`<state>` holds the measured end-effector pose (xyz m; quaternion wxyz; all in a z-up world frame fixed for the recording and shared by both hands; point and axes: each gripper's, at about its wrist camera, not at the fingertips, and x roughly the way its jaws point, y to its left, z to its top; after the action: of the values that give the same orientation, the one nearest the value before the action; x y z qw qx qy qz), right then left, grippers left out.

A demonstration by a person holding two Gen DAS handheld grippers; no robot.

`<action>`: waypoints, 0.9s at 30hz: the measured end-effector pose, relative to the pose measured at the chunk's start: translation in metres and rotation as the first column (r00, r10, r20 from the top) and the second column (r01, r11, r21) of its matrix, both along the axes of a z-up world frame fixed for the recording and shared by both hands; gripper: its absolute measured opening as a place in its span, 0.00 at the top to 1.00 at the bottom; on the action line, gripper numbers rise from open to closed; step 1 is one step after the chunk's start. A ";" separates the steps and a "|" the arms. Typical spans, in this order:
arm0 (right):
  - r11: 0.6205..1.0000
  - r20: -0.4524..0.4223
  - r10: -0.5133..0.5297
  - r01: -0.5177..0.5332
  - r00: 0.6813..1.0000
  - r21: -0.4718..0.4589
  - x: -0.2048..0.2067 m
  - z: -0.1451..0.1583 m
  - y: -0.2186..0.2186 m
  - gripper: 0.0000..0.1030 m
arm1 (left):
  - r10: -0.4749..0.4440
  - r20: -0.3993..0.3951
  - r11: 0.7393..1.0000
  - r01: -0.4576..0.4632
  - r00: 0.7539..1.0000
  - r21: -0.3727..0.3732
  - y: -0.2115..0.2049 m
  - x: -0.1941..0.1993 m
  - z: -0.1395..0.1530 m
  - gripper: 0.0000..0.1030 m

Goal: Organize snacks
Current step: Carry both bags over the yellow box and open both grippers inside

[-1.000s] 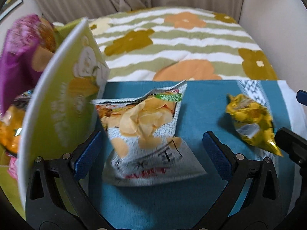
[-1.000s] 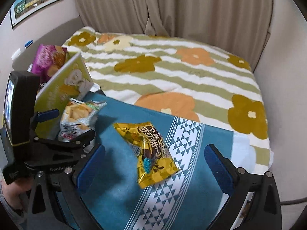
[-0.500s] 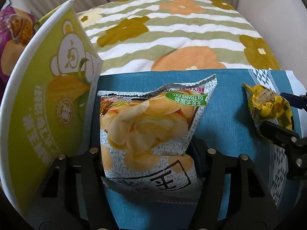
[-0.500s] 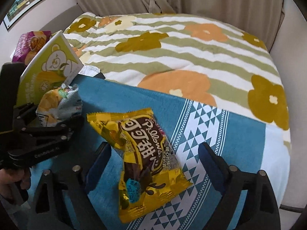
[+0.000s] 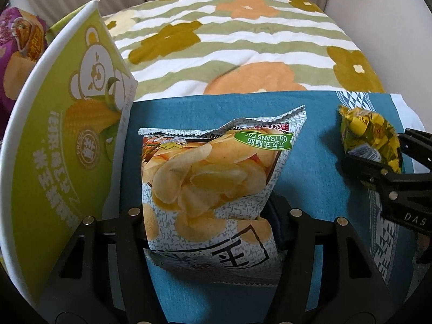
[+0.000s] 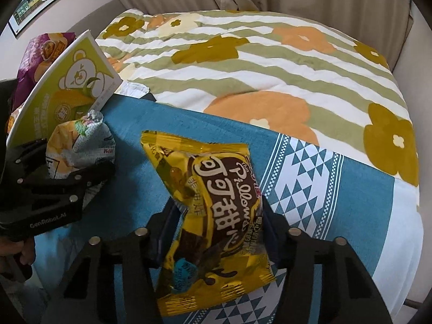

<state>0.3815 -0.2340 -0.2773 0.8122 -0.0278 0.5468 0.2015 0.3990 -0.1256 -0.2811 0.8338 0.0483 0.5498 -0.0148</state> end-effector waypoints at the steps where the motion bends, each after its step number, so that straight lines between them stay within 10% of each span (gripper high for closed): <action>1: 1.000 0.003 -0.009 0.009 1.000 0.001 -0.002 0.002 -0.001 0.54 | -0.001 0.004 1.000 0.001 1.000 0.000 0.000 -0.002 0.001 0.44; 17: 0.985 0.142 -0.171 0.164 0.975 0.060 -0.072 0.095 -0.026 0.55 | -0.057 0.190 0.993 0.075 0.980 -0.092 -0.006 -0.070 0.115 0.45; 27: 0.988 0.258 -0.105 0.070 0.960 0.141 -0.114 0.165 0.022 0.55 | -0.002 0.290 0.999 0.016 0.957 -0.047 0.054 -0.126 0.191 0.44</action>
<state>0.2670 -0.2115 -0.1127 0.8862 0.0229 0.4197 0.1950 0.2735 -0.0717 -0.0905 0.9062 0.0320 0.4208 -0.0249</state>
